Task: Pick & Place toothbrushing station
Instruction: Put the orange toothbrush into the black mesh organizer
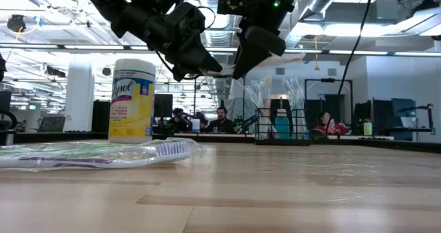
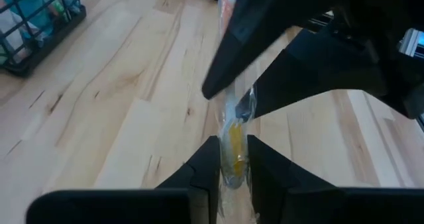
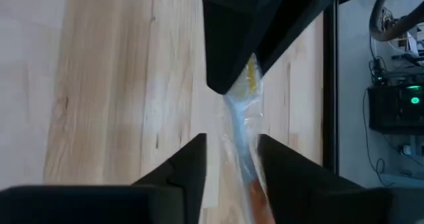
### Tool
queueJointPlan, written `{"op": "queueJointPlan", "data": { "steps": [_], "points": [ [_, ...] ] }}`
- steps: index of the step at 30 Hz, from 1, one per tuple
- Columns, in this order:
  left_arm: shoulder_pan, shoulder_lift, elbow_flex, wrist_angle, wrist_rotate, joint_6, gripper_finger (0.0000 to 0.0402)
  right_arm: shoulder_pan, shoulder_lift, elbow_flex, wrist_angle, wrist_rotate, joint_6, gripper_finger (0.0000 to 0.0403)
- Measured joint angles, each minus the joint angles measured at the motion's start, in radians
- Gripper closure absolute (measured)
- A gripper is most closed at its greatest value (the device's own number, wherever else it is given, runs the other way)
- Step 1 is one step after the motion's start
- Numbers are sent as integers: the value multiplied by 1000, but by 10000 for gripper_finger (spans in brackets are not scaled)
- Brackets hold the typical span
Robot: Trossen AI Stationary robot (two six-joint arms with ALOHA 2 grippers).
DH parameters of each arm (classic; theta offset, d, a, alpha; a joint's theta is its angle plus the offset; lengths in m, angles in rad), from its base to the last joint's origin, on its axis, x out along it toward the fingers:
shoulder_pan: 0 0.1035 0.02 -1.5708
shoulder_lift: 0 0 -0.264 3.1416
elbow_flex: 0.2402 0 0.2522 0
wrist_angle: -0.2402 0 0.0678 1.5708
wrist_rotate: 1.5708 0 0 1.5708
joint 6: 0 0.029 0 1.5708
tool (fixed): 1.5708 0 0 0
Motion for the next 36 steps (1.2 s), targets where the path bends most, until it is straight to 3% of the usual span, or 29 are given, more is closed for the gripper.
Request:
{"op": "queueJointPlan", "data": {
  "steps": [9, 26, 36],
  "points": [
    [6, 0, 0, 0, 2, 1, 347, 7, 0, 0, -9, -2, -1, 390],
    [6, 0, 0, 27, -1, 54, 318, 6, -6, -2, -31, -45, 29, 400],
    [6, -107, -1, 27, -7, 107, 316, -32, -8, -4, -53, -89, 58, 402]
  ]
}}
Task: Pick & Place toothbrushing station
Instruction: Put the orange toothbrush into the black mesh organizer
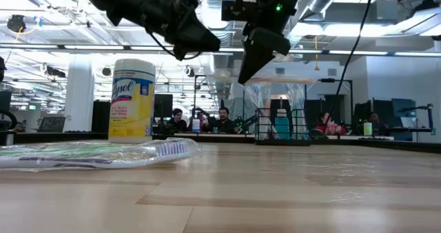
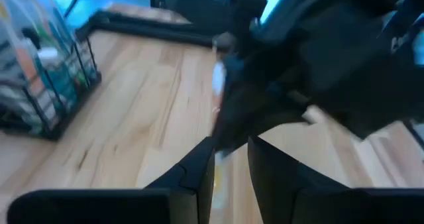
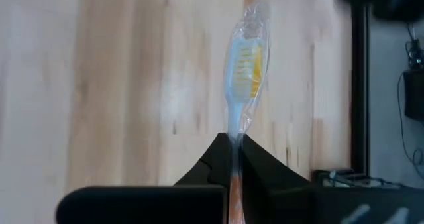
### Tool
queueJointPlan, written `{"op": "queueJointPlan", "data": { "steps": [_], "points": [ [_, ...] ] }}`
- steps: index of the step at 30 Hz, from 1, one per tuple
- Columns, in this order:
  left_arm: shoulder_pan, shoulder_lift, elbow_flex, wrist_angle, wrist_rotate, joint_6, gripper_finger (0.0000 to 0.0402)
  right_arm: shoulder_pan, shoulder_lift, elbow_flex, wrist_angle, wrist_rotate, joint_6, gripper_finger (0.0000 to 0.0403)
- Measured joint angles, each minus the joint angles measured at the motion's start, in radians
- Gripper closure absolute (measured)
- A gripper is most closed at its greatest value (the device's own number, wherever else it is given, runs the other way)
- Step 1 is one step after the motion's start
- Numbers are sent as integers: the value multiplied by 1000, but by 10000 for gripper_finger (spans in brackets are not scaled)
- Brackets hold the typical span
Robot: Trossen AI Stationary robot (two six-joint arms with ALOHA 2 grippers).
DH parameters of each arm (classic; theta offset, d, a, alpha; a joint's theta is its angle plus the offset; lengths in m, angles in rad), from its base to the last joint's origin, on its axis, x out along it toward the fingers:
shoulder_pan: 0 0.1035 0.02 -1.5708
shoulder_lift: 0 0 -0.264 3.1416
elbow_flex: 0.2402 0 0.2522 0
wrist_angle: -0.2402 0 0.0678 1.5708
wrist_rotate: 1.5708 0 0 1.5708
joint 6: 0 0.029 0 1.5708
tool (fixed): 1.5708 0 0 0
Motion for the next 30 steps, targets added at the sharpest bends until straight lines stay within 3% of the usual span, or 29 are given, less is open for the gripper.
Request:
{"op": "queueJointPlan", "data": {
  "steps": [7, 13, 17, 30],
  "points": [
    [-5, -32, -2, -13, 0, 2, 316, -65, -21, -45, 41, -75, 17, 402],
    [-19, -32, -16, -15, 1, 7, 316, -114, -127, -176, 159, -101, 22, 403],
    [-19, -36, -43, -9, 1, 10, 316, -147, -223, -283, 291, -103, 24, 403],
    [-33, -43, -57, 13, 2, 10, 316, -307, -495, -657, 967, -100, 24, 403]
  ]
}}
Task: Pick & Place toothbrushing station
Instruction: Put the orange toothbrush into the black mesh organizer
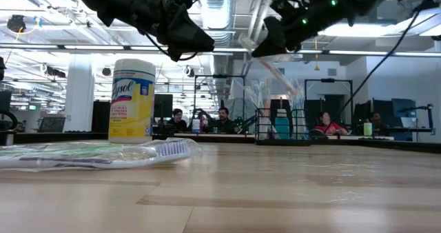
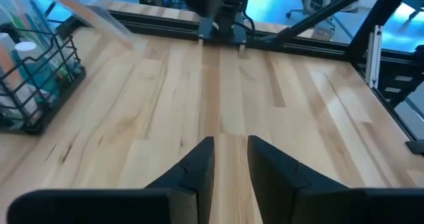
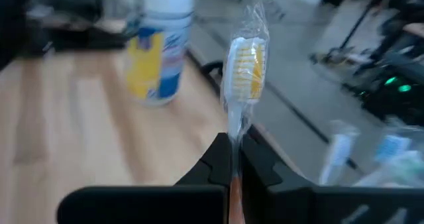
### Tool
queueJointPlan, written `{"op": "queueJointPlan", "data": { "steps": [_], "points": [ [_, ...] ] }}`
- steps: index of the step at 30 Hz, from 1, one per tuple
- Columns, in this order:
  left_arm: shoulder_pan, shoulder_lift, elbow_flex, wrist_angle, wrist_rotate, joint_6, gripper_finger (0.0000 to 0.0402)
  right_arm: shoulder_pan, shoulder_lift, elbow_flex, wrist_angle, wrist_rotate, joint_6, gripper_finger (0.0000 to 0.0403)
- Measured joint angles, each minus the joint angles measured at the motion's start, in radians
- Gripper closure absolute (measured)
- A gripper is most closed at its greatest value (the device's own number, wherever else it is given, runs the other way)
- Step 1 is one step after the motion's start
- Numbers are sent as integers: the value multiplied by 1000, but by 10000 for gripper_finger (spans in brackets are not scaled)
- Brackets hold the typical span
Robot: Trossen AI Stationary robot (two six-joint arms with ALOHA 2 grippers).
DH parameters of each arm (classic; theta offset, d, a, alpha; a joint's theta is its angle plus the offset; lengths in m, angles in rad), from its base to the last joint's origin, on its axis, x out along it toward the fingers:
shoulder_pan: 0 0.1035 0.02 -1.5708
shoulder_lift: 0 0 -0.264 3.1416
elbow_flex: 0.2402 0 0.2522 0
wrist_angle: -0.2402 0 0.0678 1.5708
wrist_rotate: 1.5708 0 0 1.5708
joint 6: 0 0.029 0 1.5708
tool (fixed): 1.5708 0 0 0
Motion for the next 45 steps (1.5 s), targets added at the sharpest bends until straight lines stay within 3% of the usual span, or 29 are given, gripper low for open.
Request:
{"op": "queueJointPlan", "data": {
  "steps": [11, 35, 41, 45],
  "points": [
    [0, 0, 0, 16, -1, 1, 316, -119, -20, -174, 411, -1, 26, 403],
    [-1, 0, 1, 22, -1, 1, 316, -273, -19, -198, 486, 0, 18, 403],
    [-1, 1, -36, 44, -1, 1, 316, -313, -19, -321, 701, -27, 26, 403],
    [-1, 1, -45, 104, -1, 1, 316, -321, -19, -352, 735, -22, 24, 403]
  ]
}}
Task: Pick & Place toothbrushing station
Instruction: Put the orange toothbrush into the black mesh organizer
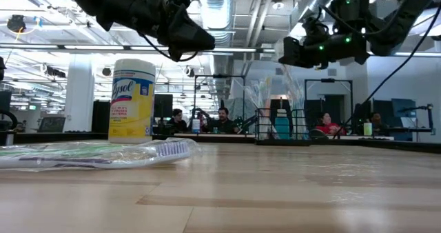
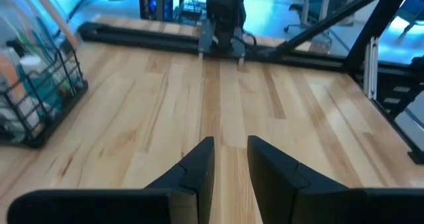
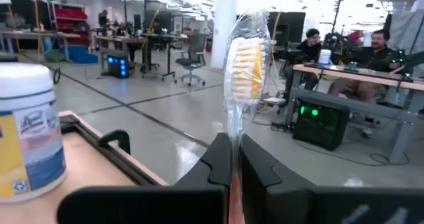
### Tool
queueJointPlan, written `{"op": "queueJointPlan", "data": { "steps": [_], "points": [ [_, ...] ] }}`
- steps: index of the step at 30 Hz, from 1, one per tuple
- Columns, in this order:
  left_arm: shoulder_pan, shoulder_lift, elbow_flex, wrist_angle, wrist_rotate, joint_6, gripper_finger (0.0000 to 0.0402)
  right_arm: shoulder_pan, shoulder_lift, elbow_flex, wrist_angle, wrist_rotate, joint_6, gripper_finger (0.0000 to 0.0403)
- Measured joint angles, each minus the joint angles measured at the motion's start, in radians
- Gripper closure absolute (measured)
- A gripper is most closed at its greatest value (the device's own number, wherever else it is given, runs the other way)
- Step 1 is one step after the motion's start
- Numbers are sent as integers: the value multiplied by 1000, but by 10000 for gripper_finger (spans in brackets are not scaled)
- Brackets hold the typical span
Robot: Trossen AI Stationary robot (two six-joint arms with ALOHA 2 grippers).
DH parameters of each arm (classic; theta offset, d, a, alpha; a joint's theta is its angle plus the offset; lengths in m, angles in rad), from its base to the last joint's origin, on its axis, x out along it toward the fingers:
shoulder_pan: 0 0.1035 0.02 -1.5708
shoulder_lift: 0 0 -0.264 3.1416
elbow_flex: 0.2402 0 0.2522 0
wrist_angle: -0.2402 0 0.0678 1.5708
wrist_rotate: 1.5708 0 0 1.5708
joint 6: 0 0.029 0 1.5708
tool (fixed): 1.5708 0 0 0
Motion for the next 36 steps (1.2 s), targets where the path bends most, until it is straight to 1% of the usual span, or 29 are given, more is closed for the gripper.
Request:
{"op": "queueJointPlan", "data": {
  "steps": [4, 7, 10, 16, 20, 23, 31, 33, 36],
  "points": [
    [0, 0, 0, 15, 0, 0, 316, -34, 0, -3, 13, 0, 1, 403],
    [0, 0, 0, 15, 0, 0, 316, -68, 0, -24, 56, 1, 4, 403],
    [0, 0, 0, 14, 0, 0, 316, -101, 0, -66, 119, -4, 35, 403],
    [0, 0, 0, 15, 0, 18, 316, -129, 0, -118, 262, -7, 36, 403],
    [0, 0, -1, 19, 0, 19, 316, -146, 20, -120, 270, -4, 46, 403],
    [0, 0, -1, 20, 0, 18, 316, -157, 68, -120, 307, -7, 63, 403],
    [0, 0, -1, 23, 0, 19, 316, -169, 265, -120, 583, -10, 58, 403],
    [0, 0, -1, 23, 0, 18, 316, -174, 303, -120, 620, -10, 65, 403],
    [0, 0, -1, 23, 0, 19, 316, -174, 330, -120, 620, -10, 81, 403]
  ]
}}
